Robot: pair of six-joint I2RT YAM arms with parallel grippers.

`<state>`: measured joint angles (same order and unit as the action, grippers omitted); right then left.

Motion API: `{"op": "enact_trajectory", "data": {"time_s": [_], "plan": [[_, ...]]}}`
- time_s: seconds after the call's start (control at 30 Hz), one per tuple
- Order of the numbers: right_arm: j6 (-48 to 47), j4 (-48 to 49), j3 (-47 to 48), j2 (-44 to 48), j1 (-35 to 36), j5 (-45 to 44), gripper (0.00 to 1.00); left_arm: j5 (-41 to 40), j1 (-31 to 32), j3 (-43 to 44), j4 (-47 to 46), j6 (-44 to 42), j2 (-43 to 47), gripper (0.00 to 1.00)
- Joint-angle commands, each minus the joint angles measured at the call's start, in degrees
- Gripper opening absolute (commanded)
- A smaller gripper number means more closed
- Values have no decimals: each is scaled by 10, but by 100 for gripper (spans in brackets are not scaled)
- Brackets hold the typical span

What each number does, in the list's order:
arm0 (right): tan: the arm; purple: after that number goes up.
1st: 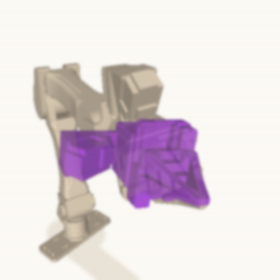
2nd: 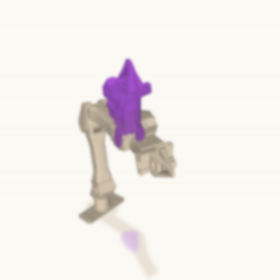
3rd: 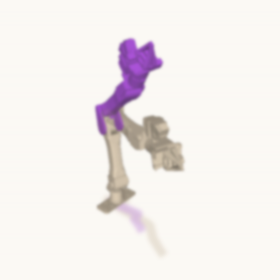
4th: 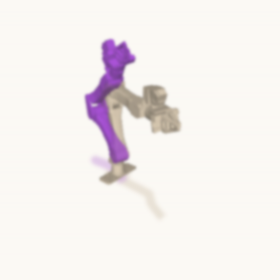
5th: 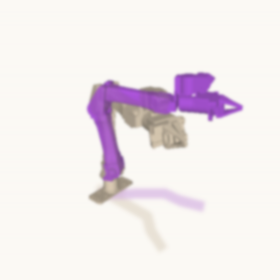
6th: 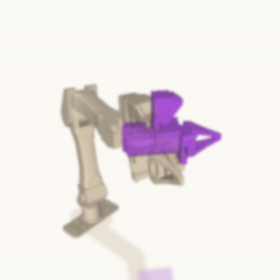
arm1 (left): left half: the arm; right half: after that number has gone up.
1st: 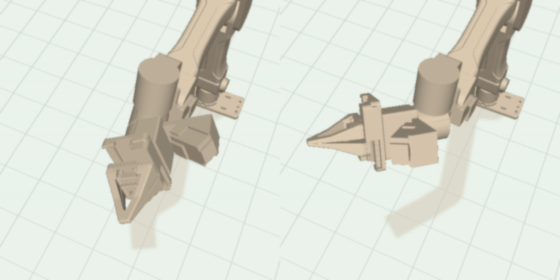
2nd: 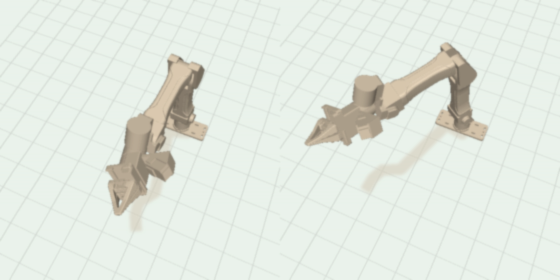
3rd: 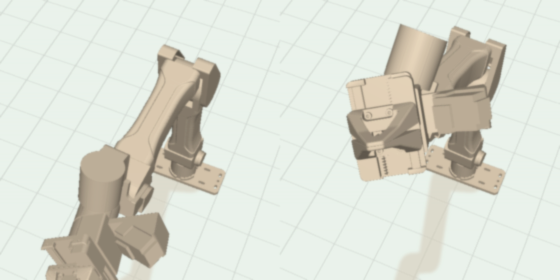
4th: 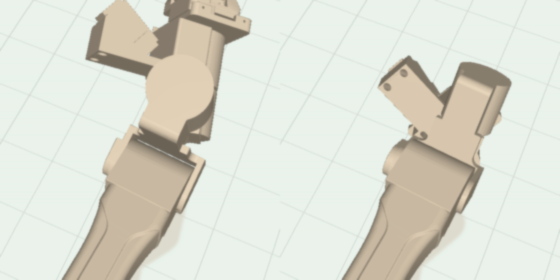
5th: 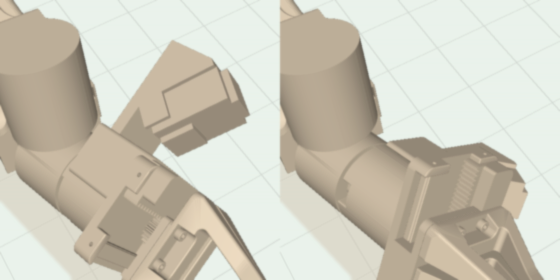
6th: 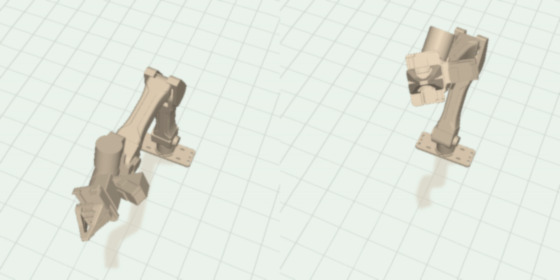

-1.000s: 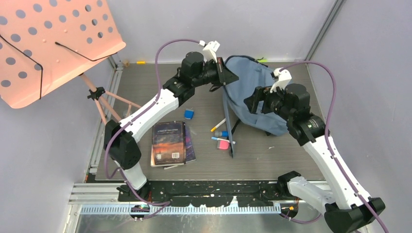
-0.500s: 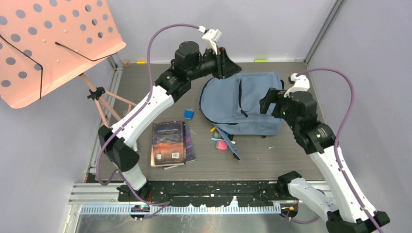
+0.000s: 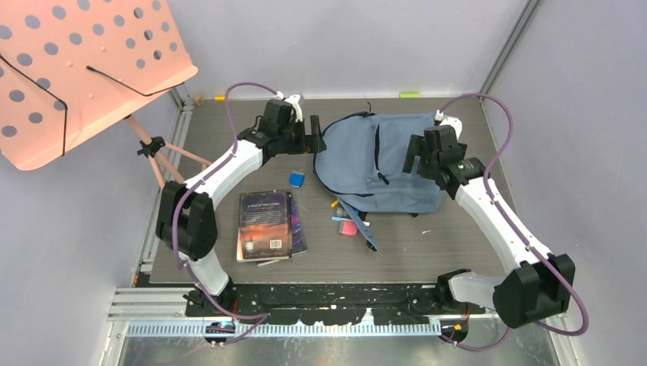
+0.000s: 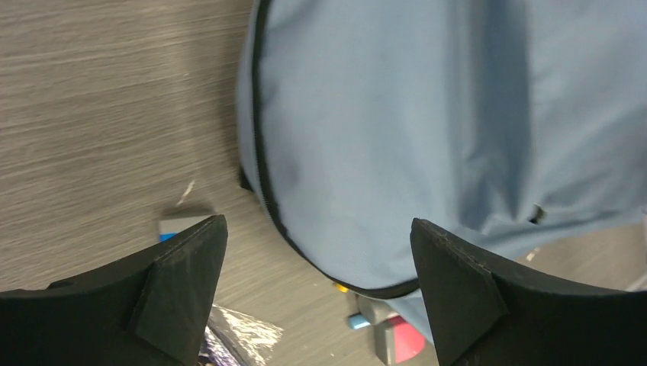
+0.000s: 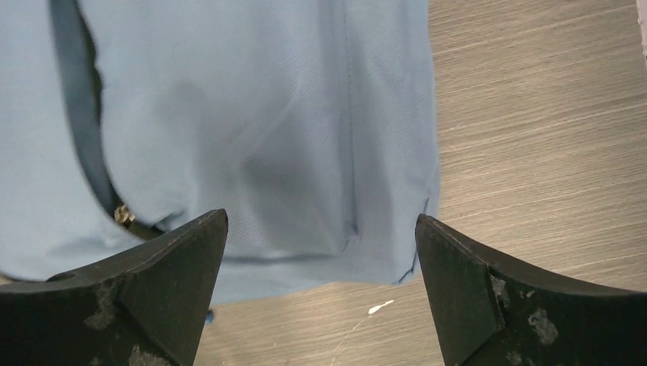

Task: Pack the student bag
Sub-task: Pick up the student bag at the center of the board.

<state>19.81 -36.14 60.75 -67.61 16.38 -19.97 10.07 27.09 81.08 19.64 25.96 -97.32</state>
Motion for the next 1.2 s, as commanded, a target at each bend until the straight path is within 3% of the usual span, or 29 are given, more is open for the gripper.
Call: {"op": "enact_trajectory", "data": {"time_s": [0.0, 0.27, 0.37, 0.4, 0.43, 0.47, 0.5, 0.57, 0.63, 0.7, 0.9, 1.17], "plan": [[5, 54, 14, -29, -30, 15, 99, -14, -4, 3, -3, -7, -35, 94], [-2, 104, 30, -107, -73, 104, 87, -83, -4, 39, 56, -28, -125, 98], [7, 114, 33, -126, -78, 125, 69, -65, -4, 19, 29, -9, -133, 97], [9, 121, 33, -132, -79, 135, 63, -46, -4, 11, 12, -1, -134, 93], [12, 124, 34, -134, -79, 137, 48, -17, -4, 3, -9, 10, -133, 85], [13, 126, 37, -140, -79, 137, 39, 5, -4, -5, -31, 24, -133, 76], [15, 126, 39, -143, -79, 136, 22, 25, -4, -10, -50, 34, -134, 64], [13, 126, 45, -145, -81, 127, 5, 63, -4, -10, -78, 52, -136, 45], [10, 123, 53, -142, -85, 119, 1, 93, -3, -4, -97, 65, -134, 17], [4, 117, 69, -136, -87, 109, 1, 110, -2, -1, -121, 76, -120, 1], [-26, 99, 117, -108, -92, 33, 0, 134, 17, 23, -168, 72, -50, 0], [-58, 103, 163, -91, -96, -72, 1, 132, 99, 16, -193, 44, 60, 0]]}}
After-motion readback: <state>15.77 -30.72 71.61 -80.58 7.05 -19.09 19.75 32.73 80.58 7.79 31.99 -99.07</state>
